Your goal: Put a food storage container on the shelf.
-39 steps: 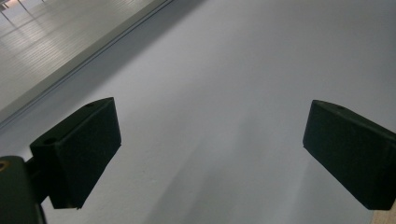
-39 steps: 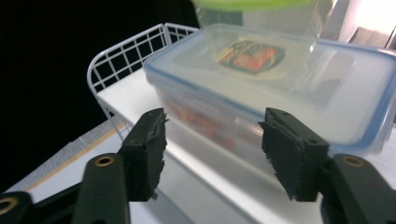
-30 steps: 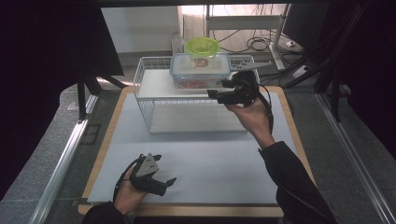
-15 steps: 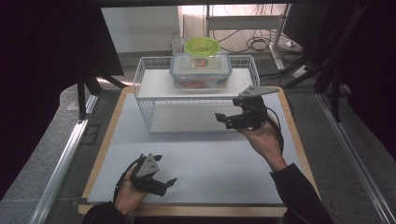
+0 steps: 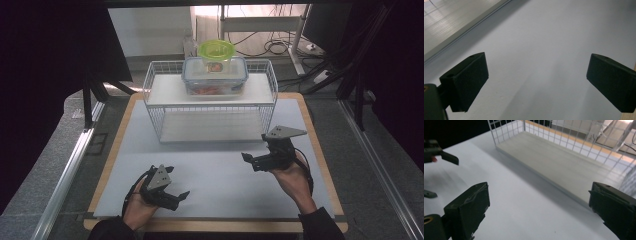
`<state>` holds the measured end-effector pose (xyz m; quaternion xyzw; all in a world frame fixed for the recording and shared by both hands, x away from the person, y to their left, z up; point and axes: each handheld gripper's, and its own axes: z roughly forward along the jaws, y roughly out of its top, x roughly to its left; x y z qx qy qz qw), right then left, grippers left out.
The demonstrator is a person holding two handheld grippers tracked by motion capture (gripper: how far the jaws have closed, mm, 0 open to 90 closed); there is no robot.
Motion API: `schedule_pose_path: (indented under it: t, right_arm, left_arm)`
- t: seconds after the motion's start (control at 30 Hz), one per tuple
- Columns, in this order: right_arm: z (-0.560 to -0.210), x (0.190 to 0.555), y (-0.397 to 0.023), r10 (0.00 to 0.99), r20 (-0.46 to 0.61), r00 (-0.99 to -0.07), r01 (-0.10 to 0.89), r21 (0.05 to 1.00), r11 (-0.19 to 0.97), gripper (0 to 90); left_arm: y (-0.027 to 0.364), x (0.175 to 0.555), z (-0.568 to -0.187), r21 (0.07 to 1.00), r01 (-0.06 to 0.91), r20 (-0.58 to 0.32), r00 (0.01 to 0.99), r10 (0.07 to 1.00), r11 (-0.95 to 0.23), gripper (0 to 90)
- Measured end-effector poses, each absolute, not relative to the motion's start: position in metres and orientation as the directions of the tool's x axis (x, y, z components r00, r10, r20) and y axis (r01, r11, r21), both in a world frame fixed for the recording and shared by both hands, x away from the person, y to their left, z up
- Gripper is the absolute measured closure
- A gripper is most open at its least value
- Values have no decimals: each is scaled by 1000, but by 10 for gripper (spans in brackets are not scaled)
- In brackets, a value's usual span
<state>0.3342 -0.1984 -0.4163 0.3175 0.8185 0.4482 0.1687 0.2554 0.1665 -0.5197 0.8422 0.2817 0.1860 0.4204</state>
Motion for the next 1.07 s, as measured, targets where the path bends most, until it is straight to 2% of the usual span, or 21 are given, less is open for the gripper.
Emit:
schedule_pose_path:
  t: [0.5,1.07]
  right_arm:
    - [-465,311,-228,728,4,-685,418,821,389,27]
    - [-505,308,-243,755,-5,-656,518,725,454,26]
  left_arm:
    - [166,256,-521,811,317,77,775,627,-492,37]
    - [167,260,-525,808,336,60,770,635,-484,22]
